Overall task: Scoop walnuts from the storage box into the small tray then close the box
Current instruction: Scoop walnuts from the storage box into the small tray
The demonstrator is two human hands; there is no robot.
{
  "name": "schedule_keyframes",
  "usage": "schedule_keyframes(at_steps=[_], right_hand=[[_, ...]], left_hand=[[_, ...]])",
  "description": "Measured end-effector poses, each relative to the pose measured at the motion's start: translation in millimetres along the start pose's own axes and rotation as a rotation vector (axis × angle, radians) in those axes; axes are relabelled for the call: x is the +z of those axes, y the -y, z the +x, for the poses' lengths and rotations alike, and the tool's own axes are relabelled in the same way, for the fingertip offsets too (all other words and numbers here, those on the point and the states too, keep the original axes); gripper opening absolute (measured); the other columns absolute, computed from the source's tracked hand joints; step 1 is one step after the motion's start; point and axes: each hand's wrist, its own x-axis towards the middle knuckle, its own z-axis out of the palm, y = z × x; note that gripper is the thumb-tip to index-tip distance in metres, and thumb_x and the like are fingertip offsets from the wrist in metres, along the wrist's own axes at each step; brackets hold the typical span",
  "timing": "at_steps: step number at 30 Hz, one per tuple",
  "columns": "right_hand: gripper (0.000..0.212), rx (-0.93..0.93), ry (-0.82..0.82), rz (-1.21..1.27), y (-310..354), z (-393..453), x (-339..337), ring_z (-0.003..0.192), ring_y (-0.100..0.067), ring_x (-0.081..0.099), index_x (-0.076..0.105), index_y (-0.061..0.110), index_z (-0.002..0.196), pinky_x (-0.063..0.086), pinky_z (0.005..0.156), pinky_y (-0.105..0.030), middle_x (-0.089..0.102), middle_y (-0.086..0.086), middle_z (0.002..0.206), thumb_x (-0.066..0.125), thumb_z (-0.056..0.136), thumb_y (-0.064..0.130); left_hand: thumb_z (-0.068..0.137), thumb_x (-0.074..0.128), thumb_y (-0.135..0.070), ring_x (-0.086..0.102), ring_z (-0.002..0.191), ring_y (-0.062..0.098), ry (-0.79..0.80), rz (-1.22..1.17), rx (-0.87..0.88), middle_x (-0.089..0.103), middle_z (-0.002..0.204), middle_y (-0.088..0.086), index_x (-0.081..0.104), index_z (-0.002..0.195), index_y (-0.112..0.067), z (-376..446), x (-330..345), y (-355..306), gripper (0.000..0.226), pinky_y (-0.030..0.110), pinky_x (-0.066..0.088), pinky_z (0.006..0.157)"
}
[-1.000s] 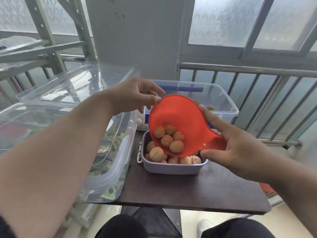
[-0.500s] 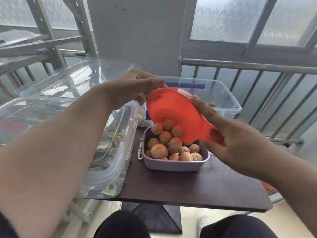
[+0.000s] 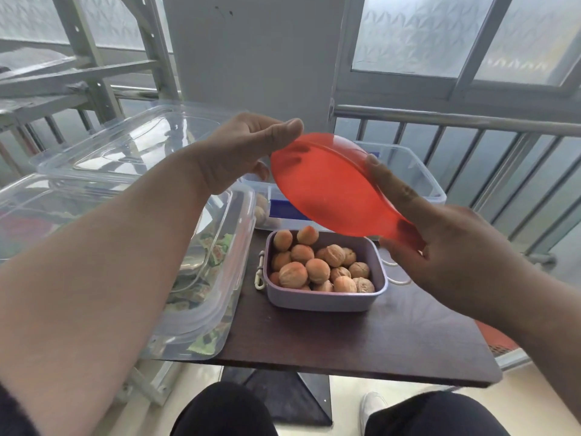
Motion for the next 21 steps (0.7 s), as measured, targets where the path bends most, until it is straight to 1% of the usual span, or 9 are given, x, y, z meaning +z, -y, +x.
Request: schedule_keyframes(at_steps=[2,4,6,8,11,13,15,18,21], right_hand=[[0.102,-0.002,-0.004,0.017,0.1,-0.3,3.0,0.062,0.004,0.048,0.006,0.060,0.161,0.038,0.056,-0.031,0.051,0.025,0.066,0.072,0.094,0.022],[0.103,0.000,0.022,0.011,2.6,-0.1,6.0,0.061,-0.004,0.048,0.003,0.063,0.159,0.042,0.060,-0.038,0.043,0.023,0.065,0.072,0.094,0.024],[0.104,-0.008,0.086,-0.024,4.9,0.1,8.3,0.061,-0.009,0.046,-0.004,0.068,0.155,0.042,0.062,-0.038,0.040,0.023,0.067,0.070,0.095,0.028],[0.106,-0.015,0.130,-0.037,4.3,-0.4,9.7,0.061,-0.007,0.045,-0.009,0.072,0.152,0.039,0.063,-0.035,0.039,0.021,0.065,0.070,0.096,0.028],[0.105,-0.023,0.113,-0.029,1.2,-1.0,8.9,0.060,-0.002,0.043,-0.005,0.071,0.153,0.037,0.060,-0.031,0.040,0.022,0.066,0.071,0.096,0.027],[0.102,-0.016,0.075,-0.010,-0.2,-0.4,7.6,0.060,-0.003,0.045,0.000,0.068,0.156,0.040,0.061,-0.035,0.042,0.022,0.066,0.071,0.095,0.026],[0.100,-0.016,0.037,-0.002,-0.7,1.2,6.6,0.060,-0.007,0.046,0.004,0.064,0.159,0.043,0.060,-0.039,0.042,0.021,0.066,0.071,0.095,0.024],[0.099,-0.031,0.063,-0.080,1.8,3.0,7.4,0.064,-0.021,0.045,-0.001,0.065,0.157,0.045,0.061,-0.041,0.038,0.023,0.069,0.066,0.097,0.026],[0.099,-0.037,0.071,-0.084,-1.3,2.0,11.3,0.067,-0.023,0.045,-0.002,0.067,0.156,0.044,0.062,-0.040,0.039,0.018,0.074,0.066,0.097,0.026]], left_hand=[[0.067,0.071,-0.089,0.062,0.075,0.016,0.011,-0.027,0.007,0.068,0.080,-0.003,0.081,0.091,-0.020,-1.2,0.7,-1.6,0.074,0.027,0.048,0.065],[0.067,0.072,-0.088,0.058,0.072,0.015,0.028,-0.021,-0.013,0.064,0.075,-0.006,0.079,0.082,-0.022,-1.1,0.6,-0.8,0.068,0.028,0.046,0.066],[0.067,0.073,-0.087,0.056,0.069,0.016,0.055,0.040,-0.044,0.059,0.072,-0.003,0.074,0.077,-0.020,-1.1,1.5,1.2,0.068,0.029,0.045,0.067],[0.069,0.076,-0.084,0.057,0.067,0.015,0.079,0.092,-0.059,0.059,0.070,-0.002,0.074,0.074,-0.019,-0.6,2.4,2.9,0.065,0.028,0.047,0.068],[0.075,0.076,-0.076,0.054,0.066,0.018,0.068,0.078,-0.026,0.054,0.072,0.005,0.068,0.084,0.002,-0.4,2.3,1.9,0.079,0.027,0.046,0.066],[0.070,0.076,-0.082,0.057,0.073,0.020,0.041,0.049,0.011,0.057,0.080,0.010,0.066,0.095,0.012,-0.1,1.6,1.2,0.098,0.028,0.049,0.069],[0.074,0.074,-0.080,0.059,0.076,0.019,0.021,0.018,0.037,0.061,0.084,0.010,0.065,0.106,0.017,0.7,-0.3,1.4,0.102,0.028,0.051,0.069],[0.079,0.073,-0.073,0.056,0.074,0.020,0.017,0.077,0.026,0.059,0.081,0.013,0.068,0.103,0.014,0.7,-1.1,1.4,0.091,0.030,0.046,0.067],[0.079,0.073,-0.069,0.055,0.069,0.017,0.027,0.166,-0.020,0.061,0.073,0.005,0.078,0.087,-0.008,0.1,0.8,1.8,0.061,0.030,0.044,0.064]])
